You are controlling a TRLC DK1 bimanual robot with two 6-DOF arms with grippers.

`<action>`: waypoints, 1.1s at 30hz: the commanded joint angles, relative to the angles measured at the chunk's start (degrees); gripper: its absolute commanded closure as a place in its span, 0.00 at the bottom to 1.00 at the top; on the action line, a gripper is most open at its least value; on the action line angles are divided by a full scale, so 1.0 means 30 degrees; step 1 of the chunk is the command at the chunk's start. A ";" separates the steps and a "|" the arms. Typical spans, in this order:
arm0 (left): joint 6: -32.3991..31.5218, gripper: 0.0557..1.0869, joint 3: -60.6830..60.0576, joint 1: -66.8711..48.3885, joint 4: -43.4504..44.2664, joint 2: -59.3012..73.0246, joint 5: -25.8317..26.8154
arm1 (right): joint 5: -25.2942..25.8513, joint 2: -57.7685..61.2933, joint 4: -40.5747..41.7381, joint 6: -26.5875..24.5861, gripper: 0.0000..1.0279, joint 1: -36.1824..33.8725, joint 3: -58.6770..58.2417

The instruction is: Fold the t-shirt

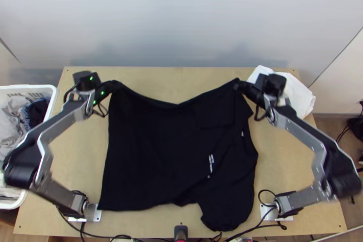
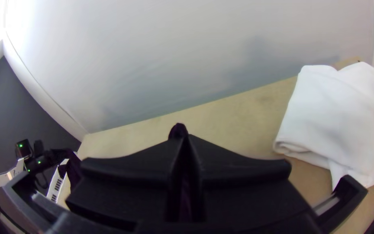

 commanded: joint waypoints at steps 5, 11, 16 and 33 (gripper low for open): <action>-0.0160 0.97 0.7742 0.0418 -0.3040 0.6593 0.0156 | -0.0074 0.5487 -0.2794 0.0997 0.97 -0.0104 0.6677; -0.0892 0.97 1.1316 0.0916 -0.5120 0.8849 0.0156 | 0.0131 0.7947 -0.6983 0.1964 0.97 -0.0133 1.0750; -0.1771 0.97 1.3250 0.1150 -0.5677 0.9845 -0.0254 | 0.0775 0.8621 -0.7481 0.2667 0.97 -0.0133 1.2097; -0.1712 0.04 1.3689 0.1004 -0.9866 0.4249 -0.0401 | 0.0863 0.1561 -1.4747 0.6183 0.05 -0.0221 1.2332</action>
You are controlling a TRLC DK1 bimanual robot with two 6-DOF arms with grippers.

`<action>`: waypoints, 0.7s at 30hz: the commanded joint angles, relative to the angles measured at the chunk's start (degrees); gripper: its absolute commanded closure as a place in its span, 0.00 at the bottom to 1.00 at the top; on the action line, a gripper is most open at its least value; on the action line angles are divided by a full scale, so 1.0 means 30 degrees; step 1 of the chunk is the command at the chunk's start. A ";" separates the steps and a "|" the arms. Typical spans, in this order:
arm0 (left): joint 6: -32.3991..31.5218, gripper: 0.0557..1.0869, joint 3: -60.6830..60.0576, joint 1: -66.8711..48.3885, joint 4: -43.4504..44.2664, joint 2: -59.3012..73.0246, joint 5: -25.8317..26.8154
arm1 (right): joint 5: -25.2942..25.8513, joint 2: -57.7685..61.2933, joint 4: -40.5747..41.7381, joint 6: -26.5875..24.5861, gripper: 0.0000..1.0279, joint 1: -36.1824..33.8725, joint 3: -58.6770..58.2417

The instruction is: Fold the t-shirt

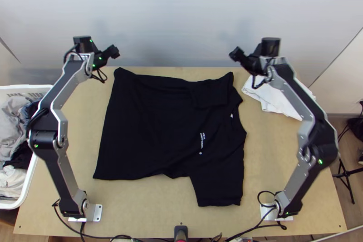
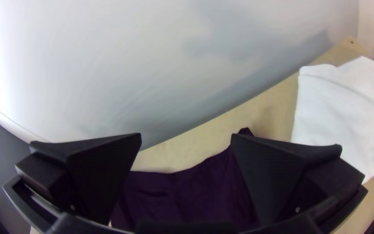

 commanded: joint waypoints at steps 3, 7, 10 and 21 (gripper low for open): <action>0.2500 0.04 -0.1076 0.0437 -0.5108 -0.4042 0.0373 | -0.0392 -0.5889 -0.9171 0.2645 0.05 -0.0127 -0.1495; 0.4668 0.04 -0.4211 0.1052 -0.7569 -0.6914 0.0402 | -0.1417 -0.7472 -1.8253 0.1766 0.05 -0.0537 -0.3751; 0.5635 0.04 -0.7434 0.1697 -0.7686 -0.9580 0.0637 | -0.2120 -0.9024 -2.0948 -0.0519 0.05 -0.1474 -0.7676; 0.7862 0.04 -1.3059 0.1960 -1.1231 -1.6728 0.1135 | -0.3497 -1.6583 -1.7813 -0.4708 0.53 0.0401 -1.7872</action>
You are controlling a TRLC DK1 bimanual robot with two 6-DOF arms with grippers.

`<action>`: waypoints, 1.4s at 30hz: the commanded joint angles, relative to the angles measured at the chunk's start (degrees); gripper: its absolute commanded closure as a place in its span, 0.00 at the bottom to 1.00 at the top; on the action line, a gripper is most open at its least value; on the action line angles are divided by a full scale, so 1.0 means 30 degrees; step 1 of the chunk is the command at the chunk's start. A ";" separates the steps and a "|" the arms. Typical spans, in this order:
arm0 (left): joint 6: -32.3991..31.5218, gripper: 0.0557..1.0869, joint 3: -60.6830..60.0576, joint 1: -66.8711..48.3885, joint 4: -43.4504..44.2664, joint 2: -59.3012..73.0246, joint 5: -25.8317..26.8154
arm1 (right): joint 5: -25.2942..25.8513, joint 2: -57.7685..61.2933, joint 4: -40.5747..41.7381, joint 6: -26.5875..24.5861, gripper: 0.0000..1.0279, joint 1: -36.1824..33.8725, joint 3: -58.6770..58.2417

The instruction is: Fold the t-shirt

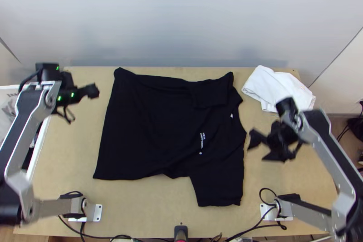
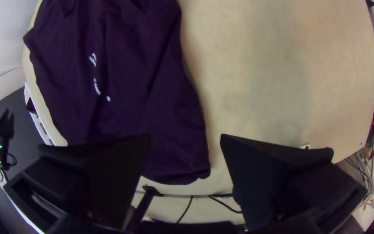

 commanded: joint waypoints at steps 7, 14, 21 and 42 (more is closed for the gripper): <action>0.2469 0.04 -0.2728 0.0359 -0.4284 -0.4690 0.0188 | -0.1094 -0.4410 0.4262 -0.1151 0.79 0.1423 -0.7020; 0.2410 0.04 -0.2845 0.0271 -0.4519 -0.5100 0.0217 | -0.1622 -0.3385 0.6635 -0.1327 0.59 0.1511 -0.8192; 0.2381 0.04 -0.2845 0.0154 -0.4870 -0.5276 0.0188 | -0.1827 -0.2184 0.8130 -0.1444 0.50 0.1423 -0.8309; 1.0818 0.05 -0.4837 0.2058 -1.2165 -0.4602 -0.0135 | -0.1798 -0.0778 1.0942 -0.2528 0.97 0.1541 -0.9334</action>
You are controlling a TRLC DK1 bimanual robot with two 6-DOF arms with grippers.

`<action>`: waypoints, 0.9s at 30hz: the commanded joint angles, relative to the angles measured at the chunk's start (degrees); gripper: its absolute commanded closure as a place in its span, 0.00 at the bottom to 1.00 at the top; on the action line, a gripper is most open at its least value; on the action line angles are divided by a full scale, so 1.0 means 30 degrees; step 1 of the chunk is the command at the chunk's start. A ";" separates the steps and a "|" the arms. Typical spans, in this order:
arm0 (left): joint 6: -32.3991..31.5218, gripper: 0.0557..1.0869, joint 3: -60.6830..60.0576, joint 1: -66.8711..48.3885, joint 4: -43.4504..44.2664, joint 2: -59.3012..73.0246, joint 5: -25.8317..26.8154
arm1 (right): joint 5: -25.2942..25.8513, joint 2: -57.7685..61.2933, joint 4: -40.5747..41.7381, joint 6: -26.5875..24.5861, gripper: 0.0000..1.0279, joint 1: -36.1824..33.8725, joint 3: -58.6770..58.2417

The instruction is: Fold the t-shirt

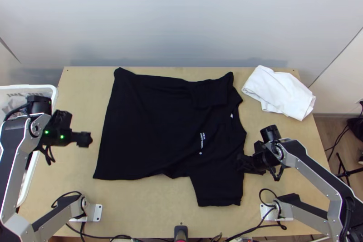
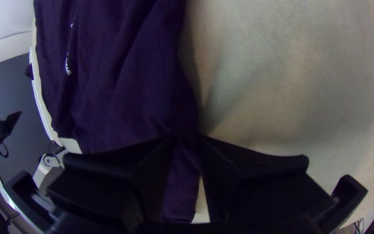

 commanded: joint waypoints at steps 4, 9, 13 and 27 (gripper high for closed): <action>0.4563 0.05 -0.2103 0.0507 -0.3419 0.0403 -0.0002 | 0.0126 -0.0986 0.0809 -0.0372 0.97 -0.0004 -0.0432; 0.5442 0.05 -0.4476 0.0536 -0.3595 0.0901 0.0115 | 0.0097 -0.1015 0.0809 -0.0342 0.97 -0.0180 -0.0520; 0.5442 0.07 -0.6058 0.0800 -0.2130 0.1868 0.0173 | 0.0126 -0.1044 0.0809 -0.0313 0.97 -0.0180 -0.0373; 0.3831 0.44 -0.7318 0.0244 0.1708 0.3919 0.1492 | 0.0155 -0.1161 0.0809 0.0097 0.97 0.0055 0.0007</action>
